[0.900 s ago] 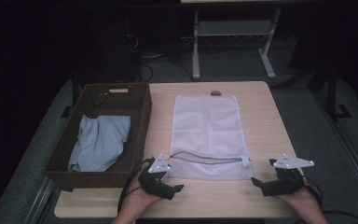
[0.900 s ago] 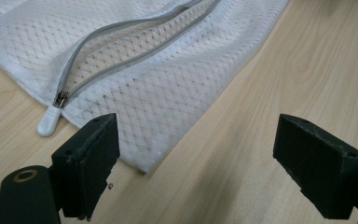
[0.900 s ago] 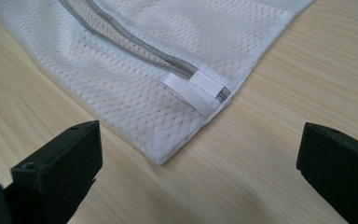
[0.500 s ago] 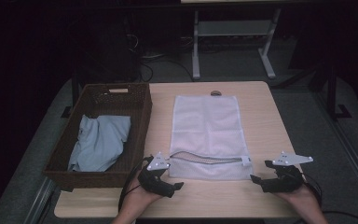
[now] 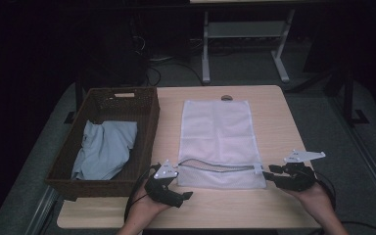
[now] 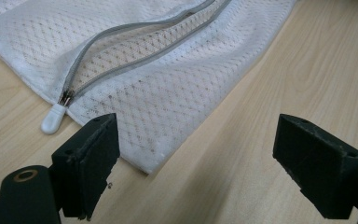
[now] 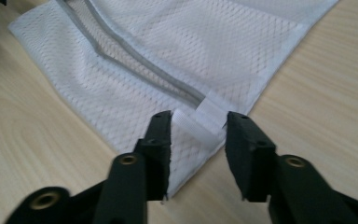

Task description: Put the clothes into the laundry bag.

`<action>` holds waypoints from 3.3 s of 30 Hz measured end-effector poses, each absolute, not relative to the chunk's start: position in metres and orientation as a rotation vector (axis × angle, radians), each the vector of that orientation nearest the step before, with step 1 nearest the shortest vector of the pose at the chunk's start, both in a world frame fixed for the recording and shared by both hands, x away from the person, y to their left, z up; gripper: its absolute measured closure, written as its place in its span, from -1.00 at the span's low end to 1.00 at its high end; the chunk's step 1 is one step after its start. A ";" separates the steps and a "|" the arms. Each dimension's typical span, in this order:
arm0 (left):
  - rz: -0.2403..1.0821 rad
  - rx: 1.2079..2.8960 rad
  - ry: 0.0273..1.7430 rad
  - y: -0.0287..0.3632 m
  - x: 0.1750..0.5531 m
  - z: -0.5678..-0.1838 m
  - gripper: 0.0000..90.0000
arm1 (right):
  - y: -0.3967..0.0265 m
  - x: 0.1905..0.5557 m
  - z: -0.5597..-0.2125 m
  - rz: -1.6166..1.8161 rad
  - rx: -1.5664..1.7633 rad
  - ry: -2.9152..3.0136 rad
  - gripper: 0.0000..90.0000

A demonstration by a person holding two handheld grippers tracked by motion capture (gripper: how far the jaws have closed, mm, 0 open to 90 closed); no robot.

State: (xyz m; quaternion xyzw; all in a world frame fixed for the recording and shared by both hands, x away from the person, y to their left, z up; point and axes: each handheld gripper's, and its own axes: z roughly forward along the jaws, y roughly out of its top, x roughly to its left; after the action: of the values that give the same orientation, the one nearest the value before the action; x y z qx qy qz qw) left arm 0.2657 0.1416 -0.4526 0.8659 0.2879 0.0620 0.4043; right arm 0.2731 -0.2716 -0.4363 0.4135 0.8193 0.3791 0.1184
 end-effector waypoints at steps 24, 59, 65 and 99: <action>0.151 2.184 0.721 0.143 0.265 -0.452 -0.68 | -0.248 0.357 -0.413 0.962 1.147 2.450 0.98; 0.147 2.193 0.716 0.142 0.265 -0.453 -0.68 | -0.237 0.438 -0.455 0.746 1.332 2.505 0.99; 0.148 2.193 0.716 0.142 0.265 -0.453 -0.68 | -0.242 0.438 -0.455 0.729 1.344 2.488 0.99; 0.153 2.197 0.727 0.141 0.265 -0.454 -0.68 | -0.312 0.425 -0.454 0.621 1.459 2.388 0.99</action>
State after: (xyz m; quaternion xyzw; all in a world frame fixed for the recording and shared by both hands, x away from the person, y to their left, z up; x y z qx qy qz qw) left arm 0.2654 0.1415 -0.4541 0.8685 0.2872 0.0605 0.3995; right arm 0.4253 -0.3116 -0.4540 0.5043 0.8251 0.2146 0.1372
